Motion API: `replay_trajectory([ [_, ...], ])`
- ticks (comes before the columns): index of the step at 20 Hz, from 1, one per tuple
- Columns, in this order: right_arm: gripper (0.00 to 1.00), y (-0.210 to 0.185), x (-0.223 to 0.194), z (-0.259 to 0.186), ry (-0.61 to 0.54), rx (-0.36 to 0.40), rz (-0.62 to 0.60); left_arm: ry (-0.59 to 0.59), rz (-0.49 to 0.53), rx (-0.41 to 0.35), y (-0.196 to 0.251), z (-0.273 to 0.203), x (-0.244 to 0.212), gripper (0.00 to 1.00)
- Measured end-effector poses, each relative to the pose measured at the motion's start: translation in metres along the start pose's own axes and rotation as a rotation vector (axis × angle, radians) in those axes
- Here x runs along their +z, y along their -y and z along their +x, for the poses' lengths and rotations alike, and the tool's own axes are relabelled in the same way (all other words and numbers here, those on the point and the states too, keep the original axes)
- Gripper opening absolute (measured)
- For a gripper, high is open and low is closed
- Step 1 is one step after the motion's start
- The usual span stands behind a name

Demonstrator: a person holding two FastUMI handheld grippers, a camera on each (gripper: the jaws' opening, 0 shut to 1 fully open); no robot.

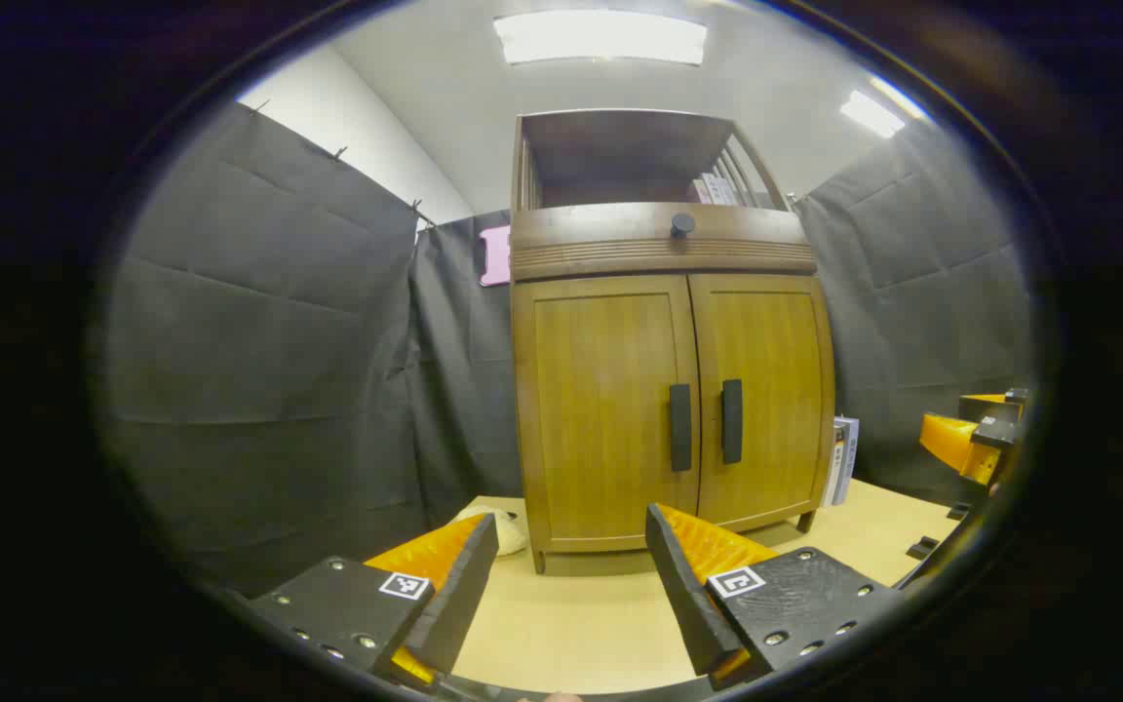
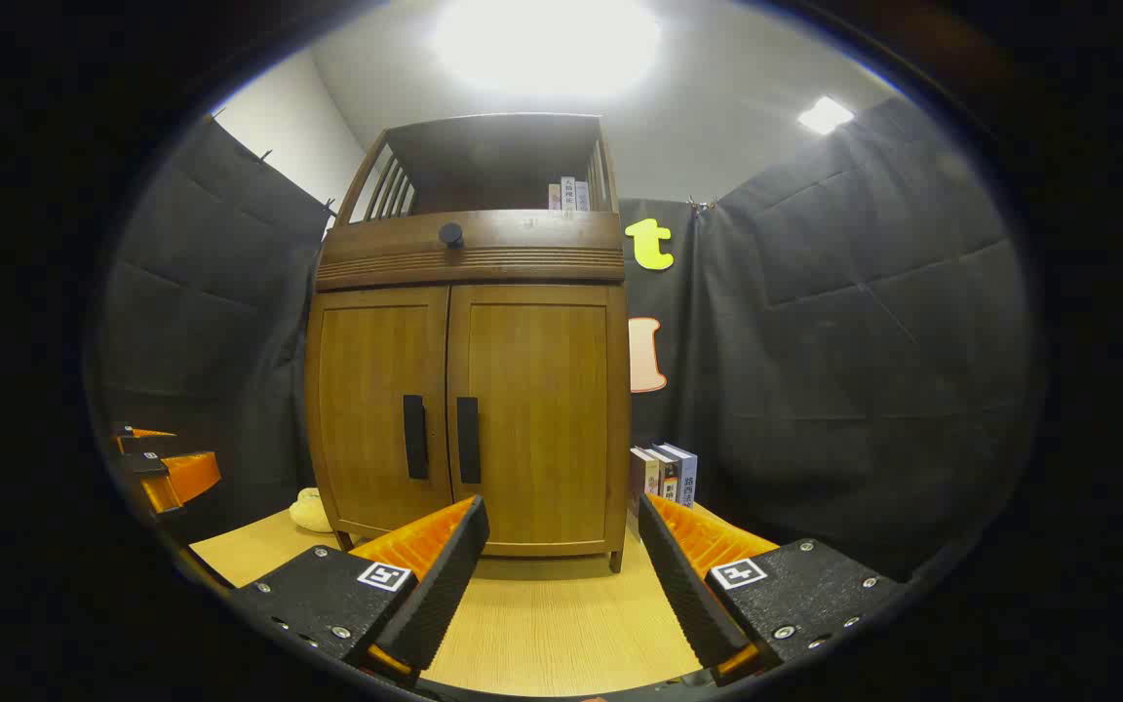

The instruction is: Open the right door of the double-door shoe cabinet with the right hand, and open the left door with the left hand.

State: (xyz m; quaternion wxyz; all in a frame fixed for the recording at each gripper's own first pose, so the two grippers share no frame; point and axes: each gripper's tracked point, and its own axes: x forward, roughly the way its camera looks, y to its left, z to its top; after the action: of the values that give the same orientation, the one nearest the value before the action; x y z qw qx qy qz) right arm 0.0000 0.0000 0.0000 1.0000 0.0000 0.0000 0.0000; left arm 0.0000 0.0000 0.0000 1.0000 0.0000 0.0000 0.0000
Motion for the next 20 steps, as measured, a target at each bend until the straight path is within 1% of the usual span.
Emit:
replay_trajectory([
  [8, 0.95, 0.01, -0.001, 0.001, -0.001, -0.011, 0.006, 0.002, -0.006, 0.011, 0.0, 0.003, 0.002, 0.88],
  [13, 0.95, 0.009, 0.002, 0.006, 0.007, -0.003, 0.002, 0.011, -0.011, 0.025, -0.001, 0.004, 0.004, 0.87],
  [17, 0.95, 0.005, 0.003, 0.015, 0.008, 0.003, 0.012, 0.009, -0.013, 0.035, -0.003, 0.006, 0.004, 0.88],
  [20, 0.95, -0.002, 0.012, 0.027, 0.017, 0.01, 0.017, 0.018, -0.008, 0.034, -0.003, 0.011, 0.008, 0.87],
])
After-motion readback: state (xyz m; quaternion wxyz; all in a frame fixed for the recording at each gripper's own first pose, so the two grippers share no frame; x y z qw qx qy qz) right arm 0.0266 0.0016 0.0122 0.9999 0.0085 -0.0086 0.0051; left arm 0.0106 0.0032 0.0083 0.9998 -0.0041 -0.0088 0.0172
